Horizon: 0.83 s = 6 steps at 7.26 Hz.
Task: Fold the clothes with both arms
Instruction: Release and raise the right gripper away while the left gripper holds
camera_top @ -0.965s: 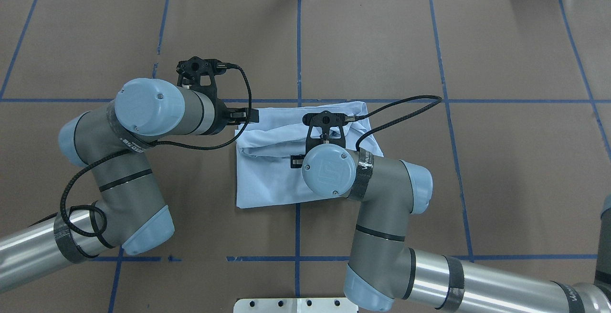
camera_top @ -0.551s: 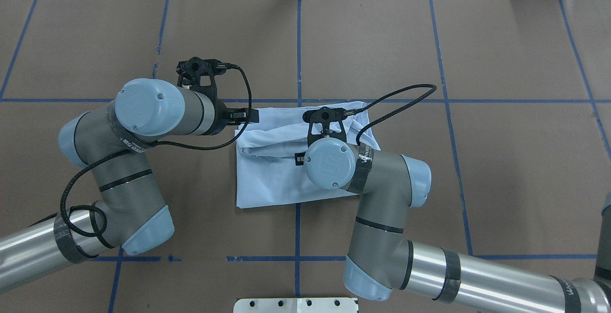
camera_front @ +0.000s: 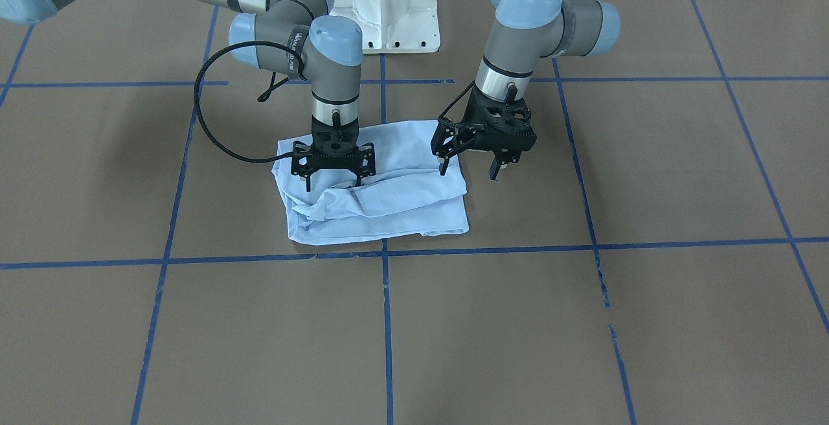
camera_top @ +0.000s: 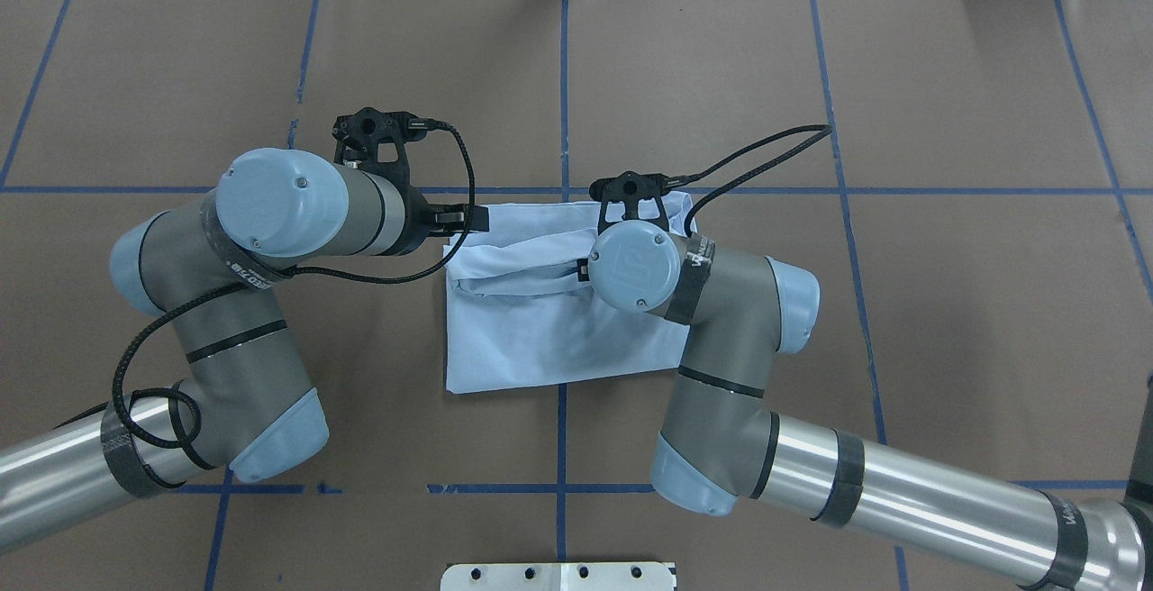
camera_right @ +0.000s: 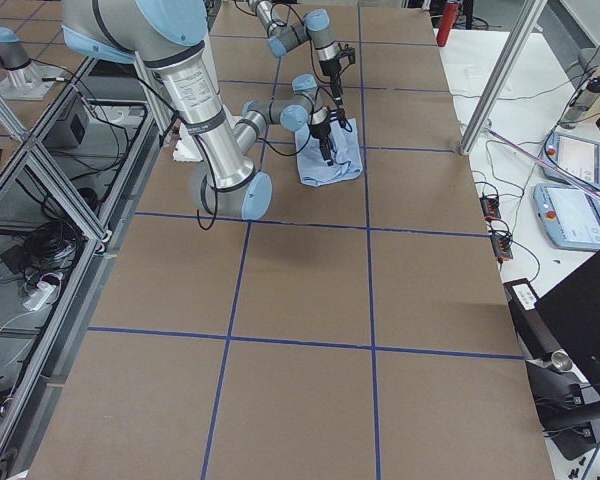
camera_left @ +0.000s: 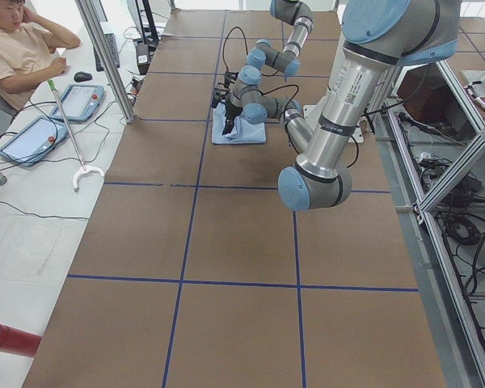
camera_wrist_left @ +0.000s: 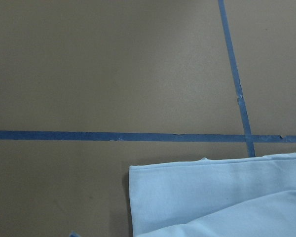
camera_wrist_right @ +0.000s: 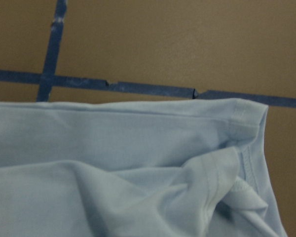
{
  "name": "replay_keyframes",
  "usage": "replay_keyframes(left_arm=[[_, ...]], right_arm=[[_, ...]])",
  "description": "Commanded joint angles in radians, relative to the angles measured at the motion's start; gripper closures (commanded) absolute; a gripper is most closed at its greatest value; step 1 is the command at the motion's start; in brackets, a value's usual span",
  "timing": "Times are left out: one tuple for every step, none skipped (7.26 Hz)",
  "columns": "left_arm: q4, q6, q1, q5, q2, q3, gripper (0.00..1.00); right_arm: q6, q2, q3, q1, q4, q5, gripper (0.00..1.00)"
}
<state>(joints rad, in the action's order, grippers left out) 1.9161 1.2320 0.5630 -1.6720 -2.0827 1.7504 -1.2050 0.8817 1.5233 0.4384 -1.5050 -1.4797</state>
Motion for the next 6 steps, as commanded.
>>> replay_keyframes(left_arm=[[0.000, 0.001, 0.002, 0.000, 0.001, 0.004, 0.00], [0.000, 0.001, 0.002, 0.000, 0.001, 0.004, 0.00], [0.001, 0.001, 0.000, 0.000, 0.001, 0.004, 0.00], [0.000, 0.001, -0.002, 0.000, 0.001, 0.003, 0.00], [0.000, 0.003, -0.008, 0.000, 0.000, -0.011, 0.00], [-0.002, 0.015, -0.012, 0.002, -0.013, -0.041, 0.00]], right_arm=[[0.033, -0.073, -0.099, 0.087, 0.000, -0.043, 0.00], [0.051, -0.131, -0.197, 0.138, 0.002, -0.066, 0.00], [0.083, -0.186, -0.262, 0.205, 0.003, -0.115, 0.00], [0.116, -0.208, -0.285, 0.265, 0.005, -0.160, 0.00], [0.117, -0.211, -0.287, 0.320, 0.026, -0.230, 0.00], [0.119, -0.223, -0.284, 0.370, 0.037, -0.326, 0.00]])
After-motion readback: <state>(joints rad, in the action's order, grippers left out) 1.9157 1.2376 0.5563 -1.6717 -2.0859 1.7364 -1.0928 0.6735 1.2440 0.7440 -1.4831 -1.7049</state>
